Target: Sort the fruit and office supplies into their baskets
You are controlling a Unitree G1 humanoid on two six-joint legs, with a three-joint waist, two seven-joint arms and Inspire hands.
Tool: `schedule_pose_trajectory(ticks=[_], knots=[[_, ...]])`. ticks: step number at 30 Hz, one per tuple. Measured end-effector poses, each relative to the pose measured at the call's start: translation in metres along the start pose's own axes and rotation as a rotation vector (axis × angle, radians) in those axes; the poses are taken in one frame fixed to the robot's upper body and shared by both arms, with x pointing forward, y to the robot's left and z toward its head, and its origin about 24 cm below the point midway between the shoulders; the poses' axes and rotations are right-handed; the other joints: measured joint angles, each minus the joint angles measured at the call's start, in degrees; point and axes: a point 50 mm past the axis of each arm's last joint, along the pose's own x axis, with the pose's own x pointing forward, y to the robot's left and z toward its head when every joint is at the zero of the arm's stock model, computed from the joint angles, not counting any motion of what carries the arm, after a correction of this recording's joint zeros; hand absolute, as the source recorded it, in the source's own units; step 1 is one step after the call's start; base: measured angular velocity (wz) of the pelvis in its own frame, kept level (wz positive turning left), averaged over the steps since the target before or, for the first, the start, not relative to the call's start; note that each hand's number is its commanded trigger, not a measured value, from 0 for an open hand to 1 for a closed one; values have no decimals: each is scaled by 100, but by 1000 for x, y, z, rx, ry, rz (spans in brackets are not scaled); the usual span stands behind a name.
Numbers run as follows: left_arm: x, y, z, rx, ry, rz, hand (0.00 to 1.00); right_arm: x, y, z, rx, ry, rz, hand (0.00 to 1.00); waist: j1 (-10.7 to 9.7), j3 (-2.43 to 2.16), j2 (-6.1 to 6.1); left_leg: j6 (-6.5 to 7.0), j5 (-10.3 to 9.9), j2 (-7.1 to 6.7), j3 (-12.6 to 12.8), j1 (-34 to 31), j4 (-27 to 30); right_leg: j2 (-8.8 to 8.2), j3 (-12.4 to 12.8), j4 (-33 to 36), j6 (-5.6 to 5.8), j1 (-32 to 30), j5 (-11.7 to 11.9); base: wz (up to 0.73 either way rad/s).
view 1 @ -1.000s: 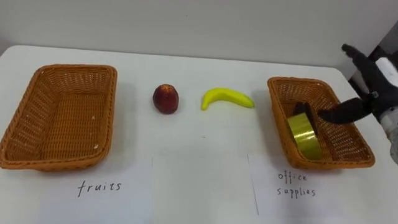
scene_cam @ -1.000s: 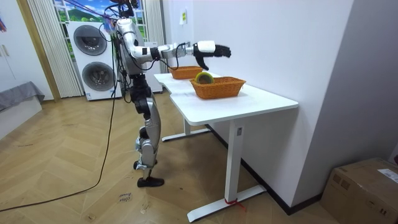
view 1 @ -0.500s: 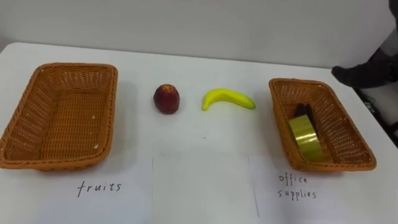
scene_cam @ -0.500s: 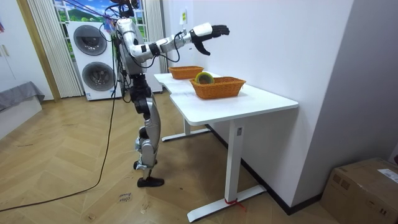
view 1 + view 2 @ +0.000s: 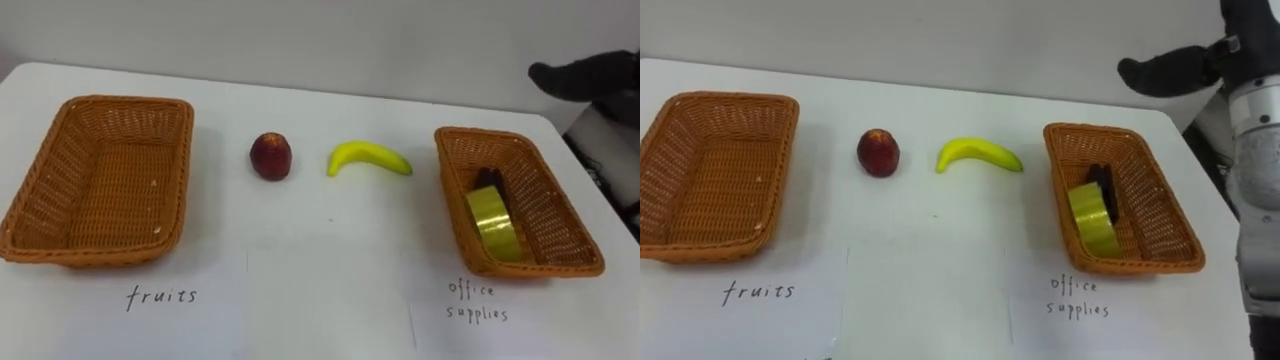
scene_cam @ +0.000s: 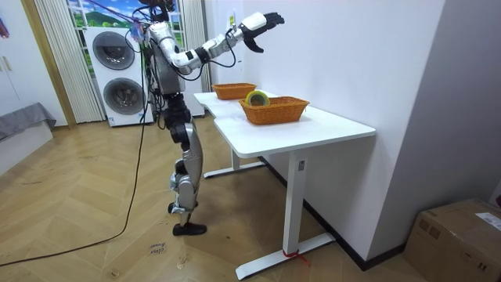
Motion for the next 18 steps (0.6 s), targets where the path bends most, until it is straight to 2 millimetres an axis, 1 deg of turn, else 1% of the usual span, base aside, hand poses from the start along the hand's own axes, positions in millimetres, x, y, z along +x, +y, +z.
schedule_pose_trajectory(ticks=[3, 4, 8, 10, 12, 15, 18], knots=[[0, 0, 2, 11, -3, -3, 0, 3, 10, 3, 16, -11, 47, 0, 88, 5, 6, 0, 0, -4, -54, -33, 35, -11, -57, -18, 0, 21, 0, 10], [1, 0, 3, 12, -5, -3, 0, 3, 15, 0, 19, 1, 68, 0, 147, 7, 6, 0, 0, -7, -77, -36, 54, -19, -88, -17, 1, 36, 0, 11], [1, 1, 6, 12, -14, 0, 0, 2, 28, -7, 21, 34, 125, 0, 257, 15, 16, -1, 2, -9, -139, -56, 57, -29, -152, -18, 1, 50, 0, 10], [1, 1, 5, 14, -11, 1, 0, 1, 32, -14, 23, 65, 141, 0, 272, -2, -16, -2, 3, -20, -219, -135, 70, -58, -287, -23, 1, 31, 0, 21], [1, 1, 5, 14, -10, 0, 0, 0, 33, -18, 22, 84, 147, 0, 292, -20, -46, -3, 4, -22, -247, -171, 79, -58, -317, -44, 1, 23, 0, 14], [-1, 1, -4, 21, 21, -4, 0, -2, 36, -28, 21, 127, 161, 0, 303, -62, -112, -9, 8, -25, -325, -221, 92, -57, -404, -109, 0, 48, 1, 12], [-1, 1, -4, 34, 23, -7, 0, -5, 43, -40, 28, 181, 190, 0, 397, -54, -130, -10, 9, -26, -331, -233, 96, -58, -408, -111, 0, 33, 3, 1]])
